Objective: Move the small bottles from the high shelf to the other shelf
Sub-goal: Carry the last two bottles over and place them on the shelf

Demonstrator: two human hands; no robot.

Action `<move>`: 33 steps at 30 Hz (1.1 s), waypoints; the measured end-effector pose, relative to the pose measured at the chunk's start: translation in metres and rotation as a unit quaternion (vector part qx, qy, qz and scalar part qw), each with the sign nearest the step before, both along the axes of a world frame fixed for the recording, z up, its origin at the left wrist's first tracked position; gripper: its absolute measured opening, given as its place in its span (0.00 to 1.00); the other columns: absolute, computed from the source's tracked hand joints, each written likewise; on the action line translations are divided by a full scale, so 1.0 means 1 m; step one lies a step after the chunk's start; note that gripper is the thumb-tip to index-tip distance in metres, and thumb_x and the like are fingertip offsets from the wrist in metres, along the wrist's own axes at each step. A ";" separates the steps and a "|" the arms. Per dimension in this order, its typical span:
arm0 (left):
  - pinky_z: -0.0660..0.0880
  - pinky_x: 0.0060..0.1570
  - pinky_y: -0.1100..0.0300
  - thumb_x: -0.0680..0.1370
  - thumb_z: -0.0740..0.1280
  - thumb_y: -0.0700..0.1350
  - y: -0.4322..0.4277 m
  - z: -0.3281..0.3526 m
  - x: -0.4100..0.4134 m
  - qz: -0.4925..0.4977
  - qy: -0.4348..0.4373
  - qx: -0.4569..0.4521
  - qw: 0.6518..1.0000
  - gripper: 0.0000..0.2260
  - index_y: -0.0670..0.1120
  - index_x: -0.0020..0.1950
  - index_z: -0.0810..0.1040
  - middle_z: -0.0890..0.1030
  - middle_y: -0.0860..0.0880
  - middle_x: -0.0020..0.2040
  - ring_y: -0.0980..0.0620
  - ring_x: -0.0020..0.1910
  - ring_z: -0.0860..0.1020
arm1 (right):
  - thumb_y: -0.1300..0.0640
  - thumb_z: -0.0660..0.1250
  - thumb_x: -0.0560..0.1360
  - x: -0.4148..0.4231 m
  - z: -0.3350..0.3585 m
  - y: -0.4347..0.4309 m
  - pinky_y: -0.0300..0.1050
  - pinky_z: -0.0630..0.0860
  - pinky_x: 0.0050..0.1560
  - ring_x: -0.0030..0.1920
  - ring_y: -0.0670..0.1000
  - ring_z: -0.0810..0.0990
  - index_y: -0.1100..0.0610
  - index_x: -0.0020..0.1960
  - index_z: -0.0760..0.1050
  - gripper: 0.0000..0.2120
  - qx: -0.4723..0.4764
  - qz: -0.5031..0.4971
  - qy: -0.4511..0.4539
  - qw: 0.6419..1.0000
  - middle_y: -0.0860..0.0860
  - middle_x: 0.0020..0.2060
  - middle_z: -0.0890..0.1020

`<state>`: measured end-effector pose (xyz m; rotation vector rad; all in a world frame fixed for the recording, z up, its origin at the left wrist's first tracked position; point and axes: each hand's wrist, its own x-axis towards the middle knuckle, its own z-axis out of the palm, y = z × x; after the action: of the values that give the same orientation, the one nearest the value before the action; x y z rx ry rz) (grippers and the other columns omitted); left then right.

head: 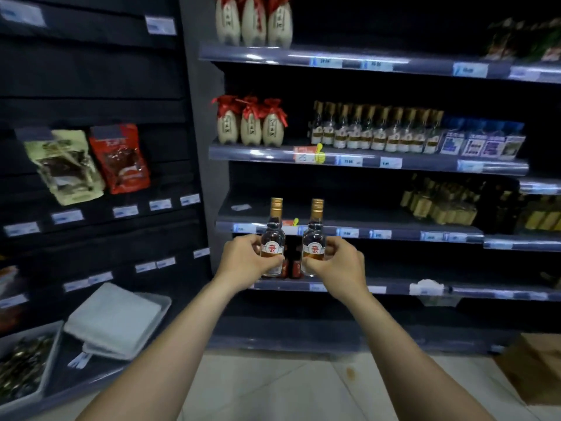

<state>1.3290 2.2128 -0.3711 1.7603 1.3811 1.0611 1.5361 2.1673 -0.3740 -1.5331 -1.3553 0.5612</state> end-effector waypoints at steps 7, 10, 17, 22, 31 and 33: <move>0.70 0.28 0.74 0.66 0.81 0.54 0.110 0.020 0.101 0.020 0.005 0.023 1.000 0.12 0.55 0.43 0.82 0.83 0.66 0.35 0.67 0.34 0.81 | 0.54 0.80 0.65 0.097 0.021 0.122 0.27 0.75 0.36 0.39 0.37 0.84 0.44 0.48 0.80 0.15 -0.003 0.007 -0.008 1.000 0.34 0.40 0.86; 0.71 0.30 0.74 0.65 0.81 0.56 0.155 0.031 0.128 0.023 0.006 0.035 0.999 0.13 0.56 0.44 0.82 0.83 0.65 0.36 0.66 0.35 0.81 | 0.52 0.79 0.63 0.122 0.028 0.167 0.29 0.77 0.35 0.38 0.37 0.84 0.43 0.45 0.80 0.13 0.005 0.009 -0.018 1.000 0.35 0.39 0.86; 0.72 0.34 0.76 0.67 0.80 0.56 0.267 0.065 0.168 0.026 -0.004 0.091 0.996 0.11 0.57 0.45 0.83 0.84 0.66 0.39 0.67 0.39 0.81 | 0.53 0.80 0.65 0.153 0.060 0.280 0.30 0.77 0.36 0.39 0.36 0.83 0.42 0.48 0.78 0.16 0.045 0.015 -0.038 0.998 0.41 0.38 0.86; 0.71 0.33 0.75 0.67 0.81 0.57 0.355 0.112 0.184 0.031 -0.032 0.138 0.989 0.13 0.58 0.45 0.81 0.84 0.65 0.38 0.68 0.38 0.80 | 0.49 0.81 0.68 0.162 0.117 0.370 0.40 0.80 0.46 0.47 0.43 0.83 0.45 0.56 0.78 0.19 0.110 -0.002 -0.065 0.992 0.40 0.42 0.83; 0.69 0.33 0.77 0.66 0.79 0.62 0.456 0.134 0.207 0.068 0.026 0.179 0.981 0.18 0.57 0.51 0.82 0.82 0.64 0.41 0.73 0.39 0.76 | 0.49 0.80 0.70 0.170 0.134 0.461 0.52 0.81 0.52 0.51 0.53 0.83 0.54 0.59 0.80 0.21 0.118 -0.038 -0.123 0.985 0.50 0.49 0.85; 0.69 0.33 0.78 0.66 0.80 0.60 0.466 0.123 0.210 0.059 0.029 0.160 0.985 0.16 0.57 0.48 0.81 0.82 0.63 0.39 0.73 0.39 0.77 | 0.51 0.80 0.70 0.172 0.122 0.469 0.52 0.81 0.51 0.50 0.53 0.83 0.55 0.58 0.80 0.20 0.103 -0.043 -0.125 0.986 0.50 0.48 0.86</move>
<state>1.5385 2.6786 -0.2483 1.9684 1.4259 1.3684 1.7080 2.6363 -0.2518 -1.5185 -1.4764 0.1716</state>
